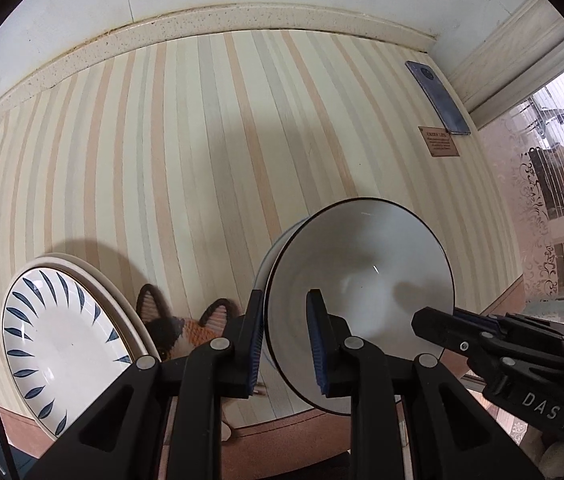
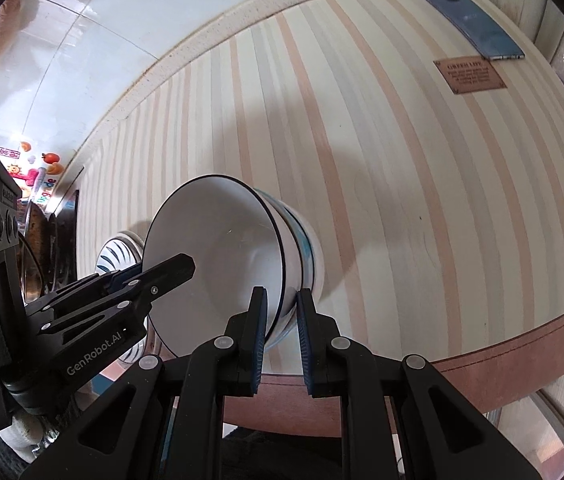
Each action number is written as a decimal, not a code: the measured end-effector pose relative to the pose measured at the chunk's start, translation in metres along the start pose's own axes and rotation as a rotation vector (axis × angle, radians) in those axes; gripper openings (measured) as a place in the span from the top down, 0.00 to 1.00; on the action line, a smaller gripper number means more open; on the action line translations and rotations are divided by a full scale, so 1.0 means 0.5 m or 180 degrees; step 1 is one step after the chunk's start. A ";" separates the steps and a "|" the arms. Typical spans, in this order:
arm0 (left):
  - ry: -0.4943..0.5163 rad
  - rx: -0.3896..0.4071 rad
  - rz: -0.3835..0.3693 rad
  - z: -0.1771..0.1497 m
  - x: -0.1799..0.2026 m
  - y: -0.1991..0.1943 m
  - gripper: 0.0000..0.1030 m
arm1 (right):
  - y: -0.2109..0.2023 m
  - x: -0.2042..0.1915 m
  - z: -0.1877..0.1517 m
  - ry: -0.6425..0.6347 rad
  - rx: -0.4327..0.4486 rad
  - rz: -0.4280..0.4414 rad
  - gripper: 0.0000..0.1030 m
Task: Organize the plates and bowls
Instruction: 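Carry the bowl stack with both grippers and set it beside the plate stack, then grasp the bowl stack rim again with both grippers, then lift the bowl stack with both grippers and tilt it over the plate stack, then lower the bowl stack onto the blue-striped plate with both grippers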
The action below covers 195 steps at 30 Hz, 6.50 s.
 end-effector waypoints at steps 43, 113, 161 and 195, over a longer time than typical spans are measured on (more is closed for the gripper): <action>0.0371 0.0752 -0.0030 -0.024 0.016 -0.348 0.19 | -0.336 -0.163 -0.061 -0.0583 0.0883 -0.0314 0.48; -0.0813 -0.0848 -0.1005 -0.010 -0.043 0.126 0.39 | 0.224 0.003 0.015 0.0656 -0.0524 0.0599 0.37; -0.1459 -0.0224 -0.0612 -0.062 -0.440 -0.082 0.39 | 0.316 -0.470 -0.066 -0.0205 -0.0688 0.1006 0.38; -0.1306 -0.0163 -0.0432 -0.095 -0.487 -0.093 0.39 | 0.347 -0.486 -0.105 -0.0324 -0.0721 0.0841 0.38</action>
Point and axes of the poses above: each gripper's, at about its wrist camera, not at the fingertips, and y roughly the way its jaws point, x to its right, z to its top, the point moved 7 cm from there along y, roughly the way its jaws point, and after that the axes turned 15 degrees about x, right-handed, at the moved point
